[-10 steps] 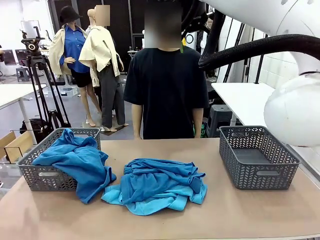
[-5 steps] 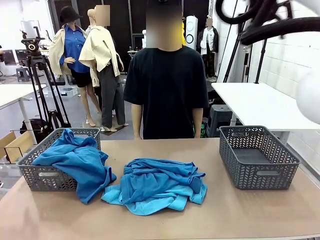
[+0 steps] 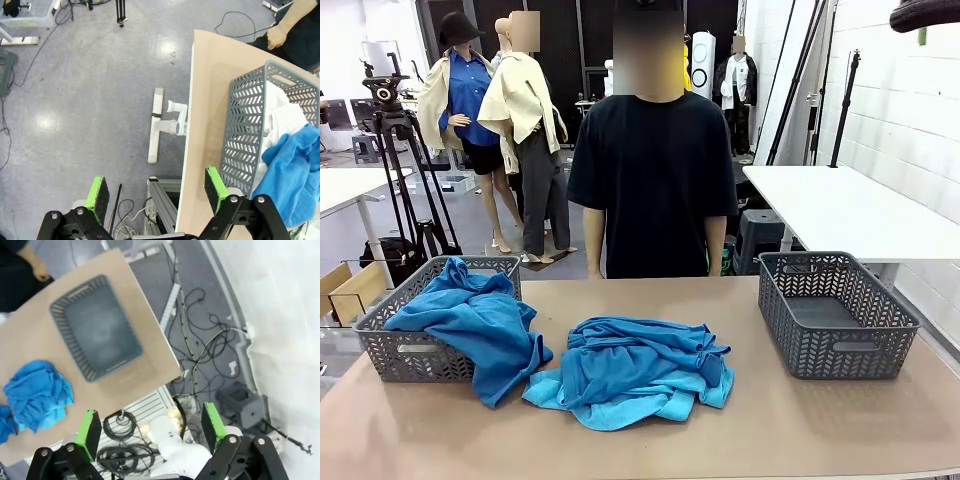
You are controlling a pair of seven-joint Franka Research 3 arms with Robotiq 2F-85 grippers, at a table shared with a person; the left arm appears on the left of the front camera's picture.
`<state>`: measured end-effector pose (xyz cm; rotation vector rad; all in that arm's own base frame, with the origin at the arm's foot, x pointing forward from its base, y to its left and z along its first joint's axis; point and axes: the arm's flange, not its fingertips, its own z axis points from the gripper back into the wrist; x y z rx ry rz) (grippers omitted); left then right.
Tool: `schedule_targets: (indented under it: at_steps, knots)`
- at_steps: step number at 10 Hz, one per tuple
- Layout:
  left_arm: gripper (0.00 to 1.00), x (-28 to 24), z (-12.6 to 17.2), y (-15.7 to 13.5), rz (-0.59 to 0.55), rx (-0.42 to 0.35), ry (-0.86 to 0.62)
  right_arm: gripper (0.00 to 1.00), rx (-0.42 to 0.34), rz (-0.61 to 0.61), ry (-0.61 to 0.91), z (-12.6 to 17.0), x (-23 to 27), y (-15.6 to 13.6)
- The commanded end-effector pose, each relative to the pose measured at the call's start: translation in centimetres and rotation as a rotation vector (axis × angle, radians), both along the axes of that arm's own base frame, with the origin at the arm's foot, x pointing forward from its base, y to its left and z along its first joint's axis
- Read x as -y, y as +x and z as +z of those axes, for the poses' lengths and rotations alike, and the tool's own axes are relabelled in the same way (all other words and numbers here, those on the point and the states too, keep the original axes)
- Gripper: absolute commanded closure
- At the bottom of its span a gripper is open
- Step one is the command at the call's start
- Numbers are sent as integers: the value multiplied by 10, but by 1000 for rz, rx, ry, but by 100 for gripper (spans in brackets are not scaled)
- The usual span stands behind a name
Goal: Sort the tops and bottoms.
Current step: Lift clothes from the center of the table with your left hand.
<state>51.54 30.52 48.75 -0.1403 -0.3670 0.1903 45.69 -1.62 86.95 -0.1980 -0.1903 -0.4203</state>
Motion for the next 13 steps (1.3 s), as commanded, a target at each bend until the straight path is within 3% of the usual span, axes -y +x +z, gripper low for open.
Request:
schedule_targets:
  at_steps: [1,3,5,7,8,11,12,13]
  knots:
    - [0,0,1,-1,-2,-7,11,0,-15,-81,12,-302,49,-195]
    - [0,0,1,-1,-2,-7,11,0,3,-202,112,-353,52,-196]
    - [0,0,1,-1,-2,-7,11,0,-48,-217,246,-428,18,-214]
    - [0,0,1,-1,-2,-7,11,0,-56,-301,245,-454,6,-216]
    - [0,0,1,-1,-2,-7,11,0,-89,-241,218,-75,31,-35]
    - [0,0,1,-1,-2,-7,11,0,-89,-241,218,-75,31,-35]
    - [0,0,1,-1,-2,-7,11,0,-80,-257,218,-93,30,-44]
    - [0,0,1,-1,-2,-7,11,0,49,-239,89,-88,6,-10]
